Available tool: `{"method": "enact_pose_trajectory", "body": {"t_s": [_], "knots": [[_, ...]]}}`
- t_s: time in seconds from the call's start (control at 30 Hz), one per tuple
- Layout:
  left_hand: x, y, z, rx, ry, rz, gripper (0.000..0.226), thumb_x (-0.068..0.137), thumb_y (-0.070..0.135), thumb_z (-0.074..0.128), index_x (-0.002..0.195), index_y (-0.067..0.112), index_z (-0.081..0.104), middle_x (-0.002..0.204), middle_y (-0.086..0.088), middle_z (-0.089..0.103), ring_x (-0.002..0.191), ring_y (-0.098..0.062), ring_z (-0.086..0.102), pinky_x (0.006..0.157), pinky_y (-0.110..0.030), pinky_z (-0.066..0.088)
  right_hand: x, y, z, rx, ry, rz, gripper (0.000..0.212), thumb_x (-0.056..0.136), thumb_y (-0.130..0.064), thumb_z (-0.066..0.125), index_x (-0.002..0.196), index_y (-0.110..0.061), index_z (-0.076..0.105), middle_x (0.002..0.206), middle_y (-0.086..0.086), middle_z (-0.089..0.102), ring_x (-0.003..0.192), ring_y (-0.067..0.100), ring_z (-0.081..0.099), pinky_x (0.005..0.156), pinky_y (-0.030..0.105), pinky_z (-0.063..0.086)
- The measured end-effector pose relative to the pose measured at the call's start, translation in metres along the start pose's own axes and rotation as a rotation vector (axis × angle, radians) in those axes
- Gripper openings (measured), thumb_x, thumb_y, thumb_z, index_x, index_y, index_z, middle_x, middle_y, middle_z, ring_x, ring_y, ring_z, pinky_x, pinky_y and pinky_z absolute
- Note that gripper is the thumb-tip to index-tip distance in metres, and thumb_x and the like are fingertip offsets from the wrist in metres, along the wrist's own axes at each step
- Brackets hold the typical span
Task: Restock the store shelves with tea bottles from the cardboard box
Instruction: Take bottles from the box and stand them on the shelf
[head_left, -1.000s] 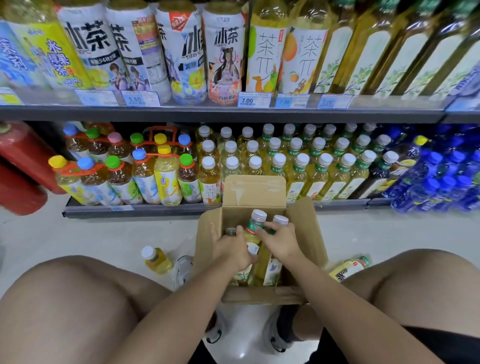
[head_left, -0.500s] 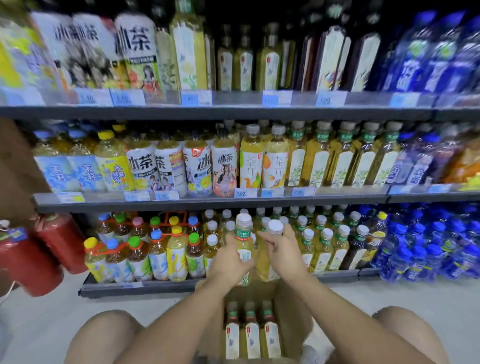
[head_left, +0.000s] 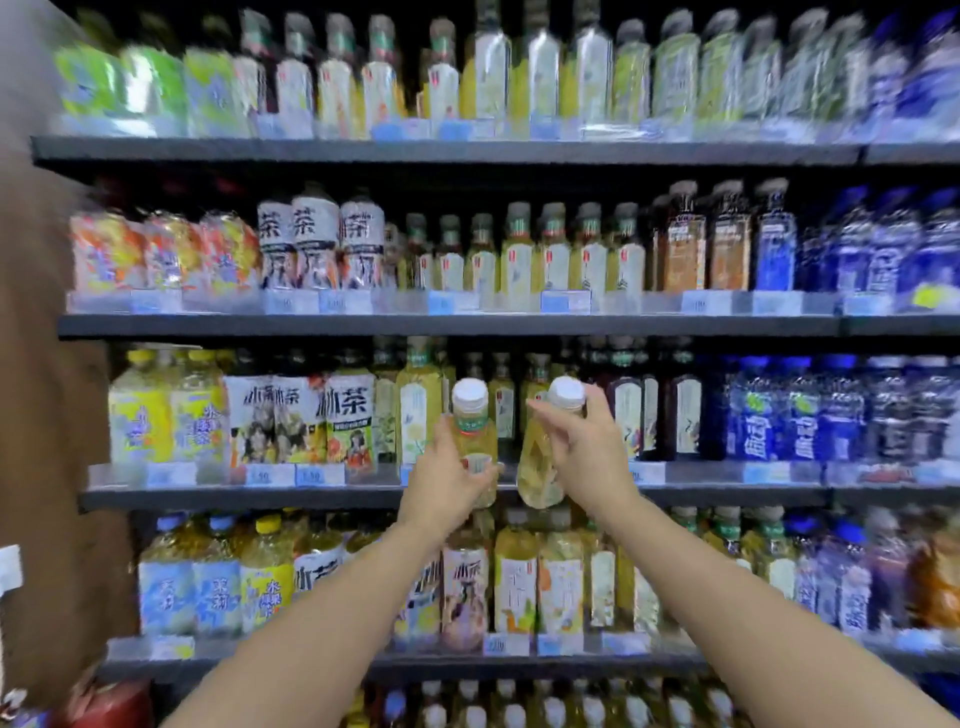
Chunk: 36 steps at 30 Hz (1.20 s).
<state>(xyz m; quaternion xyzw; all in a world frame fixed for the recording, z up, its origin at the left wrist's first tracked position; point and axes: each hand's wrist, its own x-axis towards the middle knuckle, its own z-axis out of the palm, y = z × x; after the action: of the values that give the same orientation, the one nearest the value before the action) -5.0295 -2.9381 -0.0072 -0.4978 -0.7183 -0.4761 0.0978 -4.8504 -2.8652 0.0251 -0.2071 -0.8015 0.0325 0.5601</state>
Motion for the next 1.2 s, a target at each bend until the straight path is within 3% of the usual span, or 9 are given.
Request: {"method": "enact_pose_trajectory", "body": {"t_s": [0.23,0.47,0.67,0.73,0.87,0.97,1.07,1.13,1.2], "knots": [[0.077,0.021,0.017,-0.037,0.036,0.085,0.084,0.077,0.048,0.08,0.14,0.035,0.025,0.114,0.002,0.062,0.09,-0.015,0.062,0.081,-0.04,0.057,0.072,0.03,0.024,-0.003,-0.021,-0.072,0.031,0.094,-0.008,0.063,0.119,-0.024,0.071,0.134,0.007,0.044,0.119,0.014,0.049,0.101,0.02,0.038],[0.124,-0.006,0.064,-0.02,-0.063,-0.04,0.08,0.078,0.048,0.079,0.137,0.03,0.028,0.107,0.003,0.066,0.089,-0.016,0.066,0.079,-0.04,0.06,0.091,0.076,0.081,0.052,-0.172,0.124,0.029,0.098,-0.014,0.058,0.125,-0.019,0.068,0.124,-0.005,0.039,0.102,-0.005,0.044,0.088,-0.006,0.027],[0.147,-0.038,0.095,0.077,-0.104,-0.152,0.095,0.083,0.048,0.074,0.154,0.02,0.017,0.117,-0.005,0.067,0.099,-0.023,0.067,0.082,-0.037,0.058,0.114,0.11,0.126,0.013,-0.175,0.264,0.031,0.101,-0.017,0.05,0.127,-0.027,0.065,0.136,0.01,0.039,0.107,0.02,0.058,0.1,0.026,0.046],[0.159,-0.042,0.097,0.105,-0.125,-0.189,0.097,0.085,0.046,0.071,0.157,0.015,0.014,0.114,-0.008,0.067,0.097,-0.026,0.068,0.076,-0.036,0.058,0.116,0.117,0.138,-0.018,-0.27,0.275,0.036,0.101,-0.019,0.047,0.135,-0.029,0.056,0.142,0.014,0.035,0.108,0.026,0.06,0.098,0.032,0.05],[0.175,-0.045,0.102,0.197,-0.184,-0.236,0.088,0.084,0.053,0.069,0.149,0.005,0.034,0.109,-0.011,0.069,0.09,-0.027,0.067,0.067,-0.032,0.053,0.101,0.134,0.159,-0.16,-0.459,0.286,0.053,0.099,-0.028,0.053,0.148,-0.036,0.034,0.156,0.018,0.016,0.097,0.027,0.065,0.094,0.032,0.051],[0.177,-0.044,0.111,0.187,-0.187,-0.224,0.094,0.087,0.046,0.067,0.156,0.014,0.012,0.122,-0.018,0.064,0.105,-0.036,0.066,0.081,-0.039,0.057,0.092,0.14,0.159,-0.203,-0.531,0.27,0.067,0.1,-0.025,0.052,0.151,-0.049,0.015,0.161,0.015,-0.008,0.083,0.025,0.063,0.074,0.031,0.054],[0.17,-0.041,0.114,0.174,-0.162,-0.231,0.096,0.091,0.041,0.066,0.159,0.016,0.003,0.12,-0.019,0.064,0.104,-0.037,0.066,0.084,-0.043,0.057,0.079,0.138,0.148,-0.274,-0.595,0.232,0.077,0.101,-0.031,0.05,0.145,-0.061,-0.004,0.161,0.008,-0.021,0.066,0.014,0.056,0.056,0.025,0.048],[0.159,-0.038,0.113,0.163,-0.144,-0.223,0.095,0.093,0.036,0.066,0.159,0.019,-0.001,0.12,-0.019,0.063,0.103,-0.035,0.067,0.084,-0.043,0.057,0.07,0.138,0.137,-0.352,-0.561,0.181,0.071,0.1,-0.032,0.052,0.147,-0.056,0.006,0.163,0.005,-0.012,0.072,0.011,0.059,0.056,0.022,0.046],[0.145,-0.034,0.11,0.164,-0.112,-0.193,0.091,0.093,0.027,0.068,0.158,0.017,0.005,0.128,-0.019,0.056,0.109,-0.034,0.065,0.086,-0.041,0.055,0.062,0.135,0.126,-0.395,-0.461,0.173,0.043,0.1,-0.031,0.05,0.141,-0.036,0.038,0.155,0.007,0.026,0.08,0.013,0.061,0.063,0.027,0.052]]}}
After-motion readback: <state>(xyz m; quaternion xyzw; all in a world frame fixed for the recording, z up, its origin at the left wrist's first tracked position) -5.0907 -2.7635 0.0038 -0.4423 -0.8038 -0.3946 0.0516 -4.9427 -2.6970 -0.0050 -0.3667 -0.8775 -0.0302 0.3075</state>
